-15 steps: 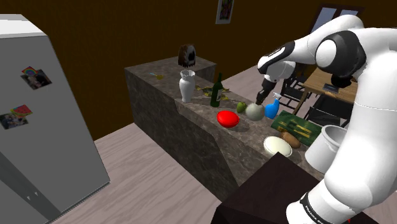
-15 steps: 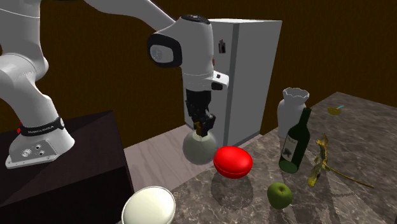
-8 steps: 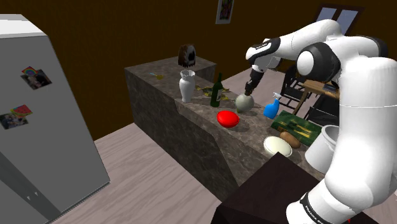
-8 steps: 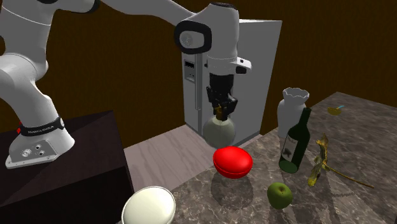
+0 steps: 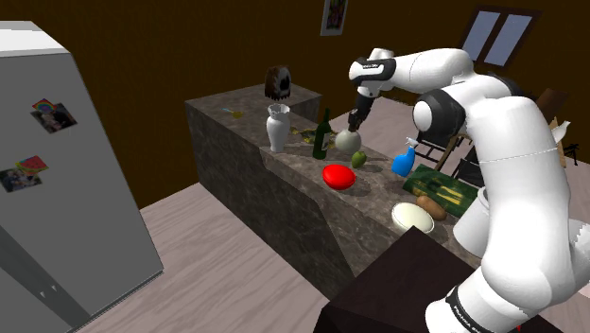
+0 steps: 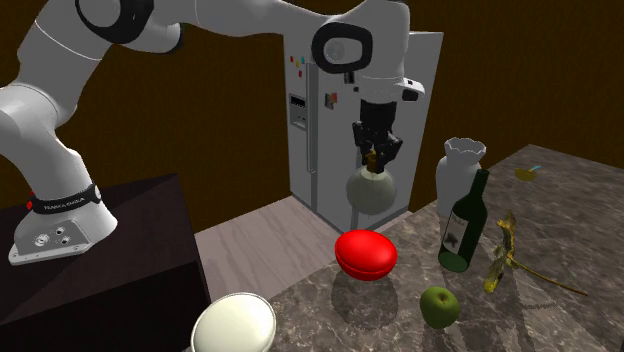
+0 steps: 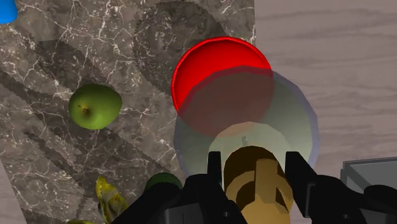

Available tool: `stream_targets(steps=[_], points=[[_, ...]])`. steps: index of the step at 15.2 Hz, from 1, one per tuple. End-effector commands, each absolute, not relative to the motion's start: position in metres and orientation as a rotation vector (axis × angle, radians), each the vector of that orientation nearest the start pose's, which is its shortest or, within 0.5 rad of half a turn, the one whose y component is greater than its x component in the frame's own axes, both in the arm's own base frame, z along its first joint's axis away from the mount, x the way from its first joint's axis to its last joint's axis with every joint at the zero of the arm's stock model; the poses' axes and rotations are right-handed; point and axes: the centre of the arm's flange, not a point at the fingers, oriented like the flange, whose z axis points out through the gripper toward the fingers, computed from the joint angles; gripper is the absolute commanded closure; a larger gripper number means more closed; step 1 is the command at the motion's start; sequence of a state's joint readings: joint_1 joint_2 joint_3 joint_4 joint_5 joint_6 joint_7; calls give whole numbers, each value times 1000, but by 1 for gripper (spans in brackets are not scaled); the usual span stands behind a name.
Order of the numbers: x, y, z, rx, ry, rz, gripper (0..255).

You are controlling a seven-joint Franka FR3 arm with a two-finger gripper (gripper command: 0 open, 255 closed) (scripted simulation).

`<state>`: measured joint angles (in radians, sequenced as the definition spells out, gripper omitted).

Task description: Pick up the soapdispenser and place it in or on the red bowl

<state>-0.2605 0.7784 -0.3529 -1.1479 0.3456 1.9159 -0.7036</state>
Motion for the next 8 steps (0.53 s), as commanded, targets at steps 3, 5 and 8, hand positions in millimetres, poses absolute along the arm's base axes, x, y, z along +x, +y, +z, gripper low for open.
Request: stream_targets(steps=[3, 5, 8], points=[[677, -347, 339, -3090, -119, -117, 255], [677, -347, 328, -3090, -119, -117, 255], [677, -347, 312, -3090, -119, -117, 255]])
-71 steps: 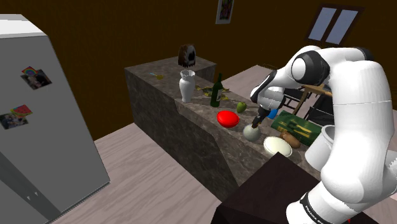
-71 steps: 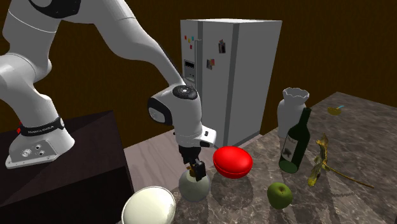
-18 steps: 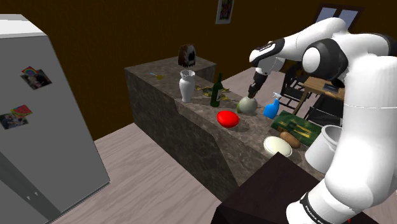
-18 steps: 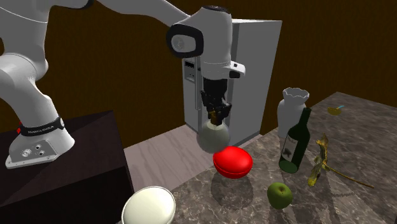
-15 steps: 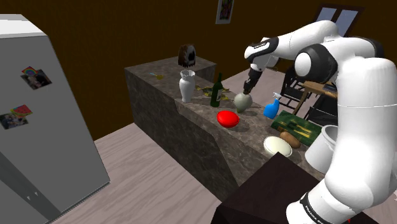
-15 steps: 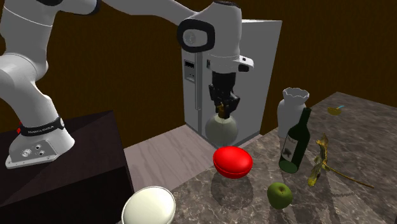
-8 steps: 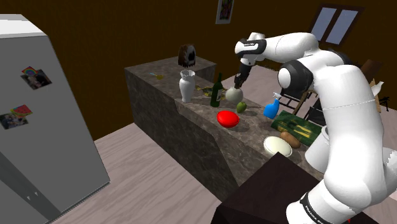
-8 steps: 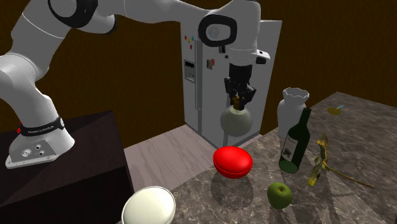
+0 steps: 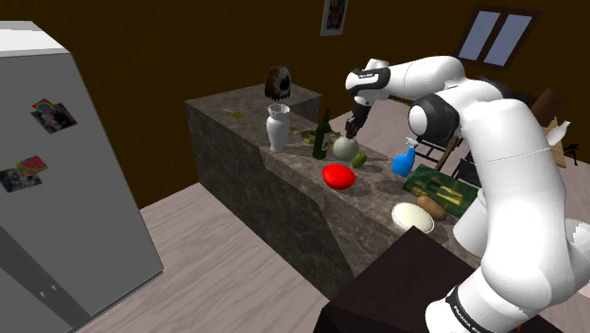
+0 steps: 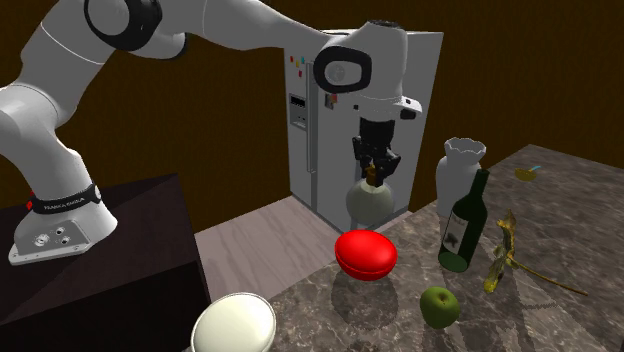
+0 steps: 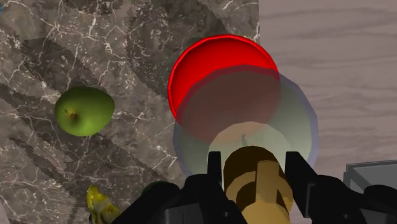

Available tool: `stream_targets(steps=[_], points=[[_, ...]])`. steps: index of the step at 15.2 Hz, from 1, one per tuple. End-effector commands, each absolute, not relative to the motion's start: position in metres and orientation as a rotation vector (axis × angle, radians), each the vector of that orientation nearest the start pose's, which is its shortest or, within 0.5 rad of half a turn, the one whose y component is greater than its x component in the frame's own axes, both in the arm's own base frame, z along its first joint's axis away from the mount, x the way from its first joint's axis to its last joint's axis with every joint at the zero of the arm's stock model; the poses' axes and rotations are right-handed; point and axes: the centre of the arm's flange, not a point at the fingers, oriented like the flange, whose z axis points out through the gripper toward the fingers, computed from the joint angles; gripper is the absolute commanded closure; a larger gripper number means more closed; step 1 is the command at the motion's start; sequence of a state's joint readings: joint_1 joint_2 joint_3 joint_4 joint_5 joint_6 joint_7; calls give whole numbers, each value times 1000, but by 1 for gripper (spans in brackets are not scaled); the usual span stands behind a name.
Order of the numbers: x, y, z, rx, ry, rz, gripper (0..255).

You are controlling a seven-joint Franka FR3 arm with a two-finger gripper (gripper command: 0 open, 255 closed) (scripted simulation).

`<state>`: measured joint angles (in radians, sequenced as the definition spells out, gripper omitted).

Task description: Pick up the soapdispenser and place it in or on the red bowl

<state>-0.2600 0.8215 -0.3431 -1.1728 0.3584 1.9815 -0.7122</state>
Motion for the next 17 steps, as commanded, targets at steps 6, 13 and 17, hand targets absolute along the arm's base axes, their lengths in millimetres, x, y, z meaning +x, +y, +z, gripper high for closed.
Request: stream_targets(steps=[6, 13, 17], points=[[677, -347, 281, -3090, -119, -117, 255], [677, -347, 244, -3090, -119, -117, 255], [677, -347, 236, -3090, -119, -117, 255]])
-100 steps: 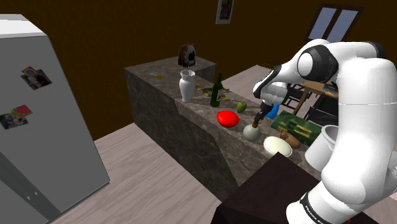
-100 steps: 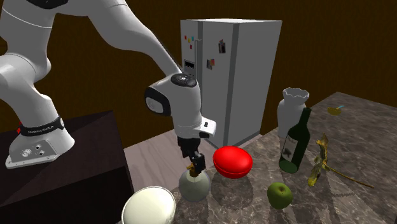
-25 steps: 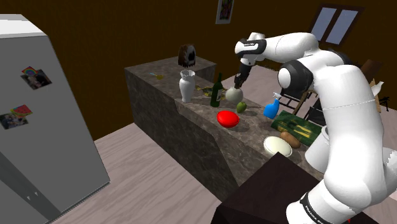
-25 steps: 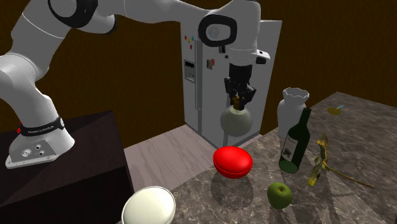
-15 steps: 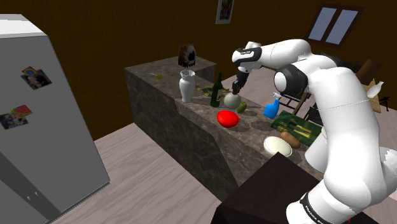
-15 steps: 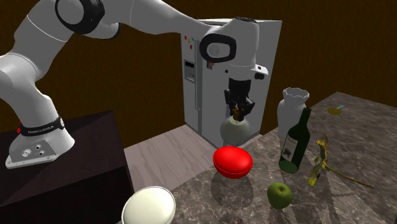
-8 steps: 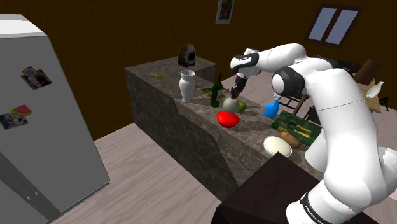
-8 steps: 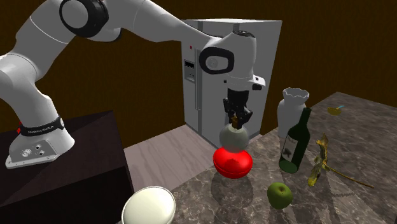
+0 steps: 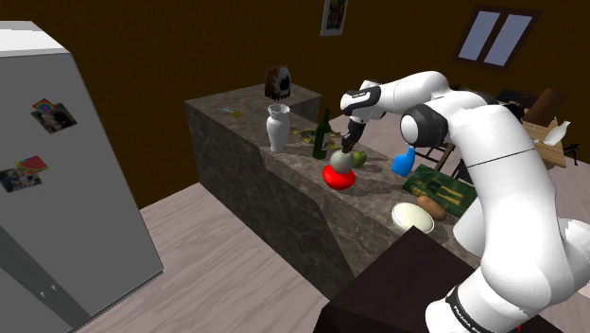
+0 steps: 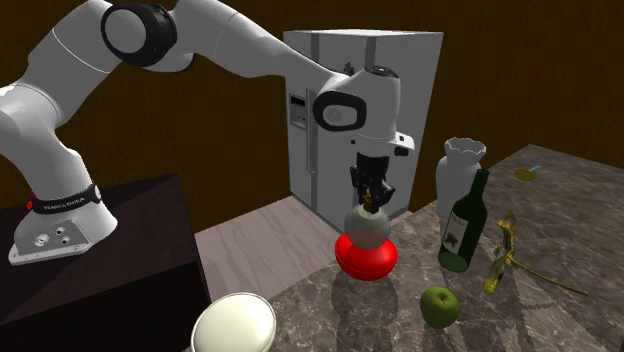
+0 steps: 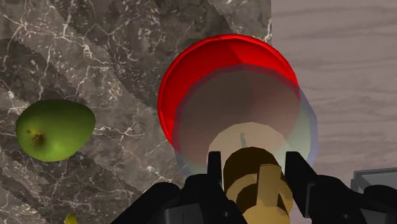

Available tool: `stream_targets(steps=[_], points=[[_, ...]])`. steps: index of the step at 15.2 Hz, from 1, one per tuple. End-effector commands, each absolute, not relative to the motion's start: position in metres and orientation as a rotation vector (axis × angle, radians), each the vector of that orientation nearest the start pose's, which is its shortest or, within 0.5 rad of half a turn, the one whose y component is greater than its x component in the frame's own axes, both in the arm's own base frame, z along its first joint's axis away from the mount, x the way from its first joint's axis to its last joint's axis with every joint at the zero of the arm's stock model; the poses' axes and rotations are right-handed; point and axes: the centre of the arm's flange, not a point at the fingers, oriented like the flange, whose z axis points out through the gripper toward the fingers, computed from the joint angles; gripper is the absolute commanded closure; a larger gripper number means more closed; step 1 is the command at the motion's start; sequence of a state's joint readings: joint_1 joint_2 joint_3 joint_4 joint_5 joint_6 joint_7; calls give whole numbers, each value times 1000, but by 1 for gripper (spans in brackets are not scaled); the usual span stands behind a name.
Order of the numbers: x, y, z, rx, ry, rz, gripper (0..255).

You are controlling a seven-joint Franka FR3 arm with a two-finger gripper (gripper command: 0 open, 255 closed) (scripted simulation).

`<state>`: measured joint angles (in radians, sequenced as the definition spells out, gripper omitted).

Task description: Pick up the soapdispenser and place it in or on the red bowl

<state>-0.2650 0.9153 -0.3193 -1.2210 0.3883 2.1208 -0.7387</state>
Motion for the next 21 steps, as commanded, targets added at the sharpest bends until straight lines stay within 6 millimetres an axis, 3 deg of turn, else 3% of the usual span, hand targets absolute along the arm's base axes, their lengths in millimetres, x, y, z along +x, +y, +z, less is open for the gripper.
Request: stream_targets(steps=[1, 5, 6, 11, 15, 21], points=[[677, -347, 236, -3090, -119, -117, 255], [677, -347, 236, -3090, -119, -117, 255], [677, -347, 236, -3090, -119, -117, 0], [677, -347, 236, -3090, -119, -117, 0], [673, -349, 286, -3090, -119, -117, 0], [673, -349, 286, -3090, -119, -117, 0]])
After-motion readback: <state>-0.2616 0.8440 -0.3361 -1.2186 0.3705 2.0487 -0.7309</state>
